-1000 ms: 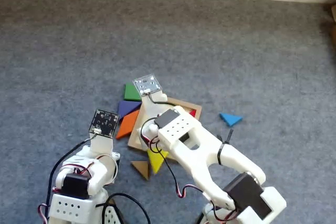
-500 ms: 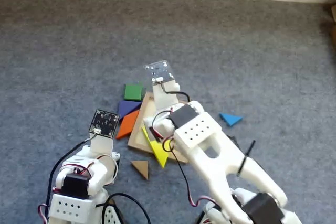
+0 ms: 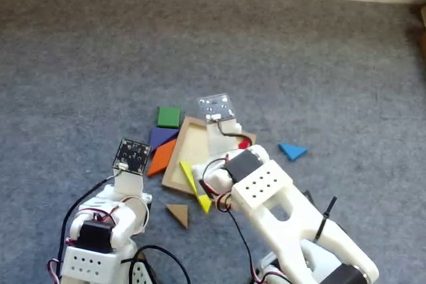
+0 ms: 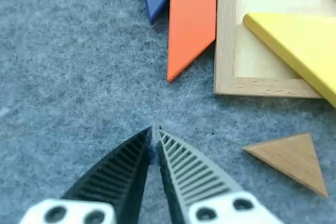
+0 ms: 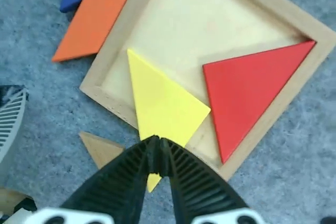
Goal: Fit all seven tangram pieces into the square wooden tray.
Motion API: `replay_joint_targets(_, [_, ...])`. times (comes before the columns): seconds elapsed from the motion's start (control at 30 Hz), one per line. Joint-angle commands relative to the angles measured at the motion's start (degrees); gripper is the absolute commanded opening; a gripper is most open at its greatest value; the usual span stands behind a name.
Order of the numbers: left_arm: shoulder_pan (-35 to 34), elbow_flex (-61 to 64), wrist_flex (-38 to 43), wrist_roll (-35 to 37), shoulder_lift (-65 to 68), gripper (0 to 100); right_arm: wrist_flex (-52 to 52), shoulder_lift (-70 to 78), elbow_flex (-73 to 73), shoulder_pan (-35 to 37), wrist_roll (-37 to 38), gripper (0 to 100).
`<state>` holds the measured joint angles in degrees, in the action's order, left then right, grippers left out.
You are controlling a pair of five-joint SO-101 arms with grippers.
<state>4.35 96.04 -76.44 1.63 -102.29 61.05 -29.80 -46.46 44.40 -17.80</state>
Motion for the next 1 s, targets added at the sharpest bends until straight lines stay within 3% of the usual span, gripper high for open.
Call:
replay_joint_targets(0.0, [-0.5, 1.1, -0.1, 0.5, -1.3, 0, -3.0, 1.5, -1.1, 0.6, -0.8, 1.5])
replay_joint_targets(0.37, [-0.5, 1.1, -0.1, 0.5, -1.3, 0, -8.2, 18.4, -1.4, -1.4, -0.1, 1.5])
replay_joint_targets(0.5, [-0.5, 1.1, -0.1, 0.5, -1.3, 0, -8.7, 20.7, 1.1, -4.4, 4.7, 1.5])
replay_joint_targets(0.97, [-0.5, 1.1, -0.1, 0.5, -1.3, 0, -8.5, 19.6, 4.5, -9.5, 8.6, 1.5])
